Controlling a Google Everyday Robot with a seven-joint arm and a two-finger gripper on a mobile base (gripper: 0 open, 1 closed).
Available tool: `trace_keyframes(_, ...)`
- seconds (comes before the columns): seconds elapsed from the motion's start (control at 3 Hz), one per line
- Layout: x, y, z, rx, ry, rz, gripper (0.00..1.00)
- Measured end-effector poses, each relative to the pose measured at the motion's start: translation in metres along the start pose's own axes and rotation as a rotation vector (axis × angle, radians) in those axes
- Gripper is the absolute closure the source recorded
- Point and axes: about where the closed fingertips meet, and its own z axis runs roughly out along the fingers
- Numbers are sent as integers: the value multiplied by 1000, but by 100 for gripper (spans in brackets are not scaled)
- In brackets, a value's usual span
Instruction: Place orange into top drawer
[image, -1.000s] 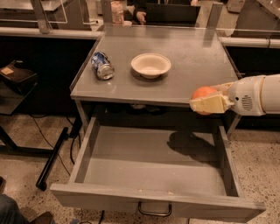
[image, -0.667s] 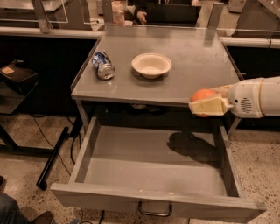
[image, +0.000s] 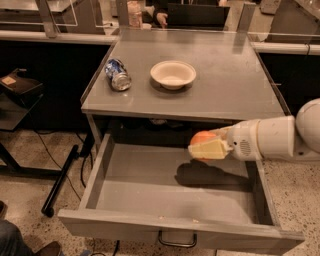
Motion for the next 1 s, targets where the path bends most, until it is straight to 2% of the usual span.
trace_keyframes(0.33, 26, 24, 44, -83, 38, 40, 100)
trace_keyframes(0.67, 31, 28, 42, -77, 39, 42, 100)
trace_keyframes(1.0, 50, 35, 64, -86, 40, 59, 100)
